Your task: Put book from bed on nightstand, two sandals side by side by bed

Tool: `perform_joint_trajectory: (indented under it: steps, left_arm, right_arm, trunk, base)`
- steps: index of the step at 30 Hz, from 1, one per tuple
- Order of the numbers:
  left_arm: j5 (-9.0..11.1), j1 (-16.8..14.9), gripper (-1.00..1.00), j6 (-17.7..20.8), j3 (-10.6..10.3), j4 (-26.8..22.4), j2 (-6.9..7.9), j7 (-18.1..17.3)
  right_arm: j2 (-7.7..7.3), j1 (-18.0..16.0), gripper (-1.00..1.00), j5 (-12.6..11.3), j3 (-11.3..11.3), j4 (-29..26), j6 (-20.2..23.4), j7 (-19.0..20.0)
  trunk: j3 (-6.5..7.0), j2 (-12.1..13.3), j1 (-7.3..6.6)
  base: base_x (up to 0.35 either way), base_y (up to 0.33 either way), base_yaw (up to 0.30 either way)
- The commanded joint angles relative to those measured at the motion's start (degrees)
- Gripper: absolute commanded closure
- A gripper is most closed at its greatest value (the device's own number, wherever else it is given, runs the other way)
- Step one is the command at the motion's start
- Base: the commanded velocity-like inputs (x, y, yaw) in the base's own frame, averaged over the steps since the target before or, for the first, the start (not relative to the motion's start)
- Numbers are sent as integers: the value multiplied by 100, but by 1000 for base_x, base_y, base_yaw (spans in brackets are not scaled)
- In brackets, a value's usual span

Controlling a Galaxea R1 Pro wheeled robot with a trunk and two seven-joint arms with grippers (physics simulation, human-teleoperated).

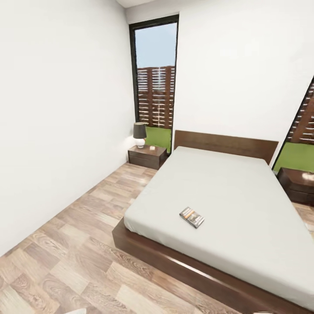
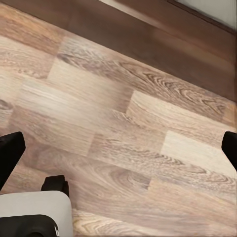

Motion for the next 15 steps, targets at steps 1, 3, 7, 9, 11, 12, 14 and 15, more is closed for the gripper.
perform_joint_trajectory:
  steps: [1, 3, 7, 9, 11, 12, 14, 15]
  left_arm:
    - [3, -4, -100, -22, 5, 5, 2, 10]
    - [3, -4, -100, -23, 5, 5, 4, 10]
    - [3, -4, -100, -36, 5, 5, 6, 10]
    - [3, -4, -100, -59, 5, 5, 6, 10]
    - [3, -4, -100, -75, 5, 5, 7, 10]
    - [3, -4, -100, -81, 5, 5, 5, 10]
    - [3, -4, -100, -93, 5, 5, 6, 10]
    - [3, -4, -100, -97, 5, 5, 6, 10]
  right_arm:
    - [1, -8, -100, 57, -52, 8, -22, 17]
    - [1, -8, -100, 57, -56, 8, -22, 17]
    - [2, -8, -100, 57, -53, 8, -22, 17]
    - [2, -8, -100, 57, -50, 8, -22, 17]
    - [-1, -8, -100, 57, -51, 8, -22, 17]
    - [-3, -8, -100, 57, -50, 8, -22, 17]
    - [-4, -8, -100, 56, -51, 8, -22, 17]
    - [-3, -8, -100, 56, -50, 8, -22, 17]
  trunk:
    - [-12, -12, 3]
    - [-12, -12, 3]
    - [-12, -12, 3]
    - [-12, -12, 3]
    - [-12, -12, 3]
    - [-12, -12, 3]
    - [-12, -12, 3]
    - [-12, -12, 3]
  base:
    - [6, 21, -273]
    - [24, 56, -273]
    - [59, 105, -273]
    - [100, 154, -273]
    - [123, 178, -273]
    - [135, 190, -273]
    - [144, 198, -273]
    - [151, 205, -273]
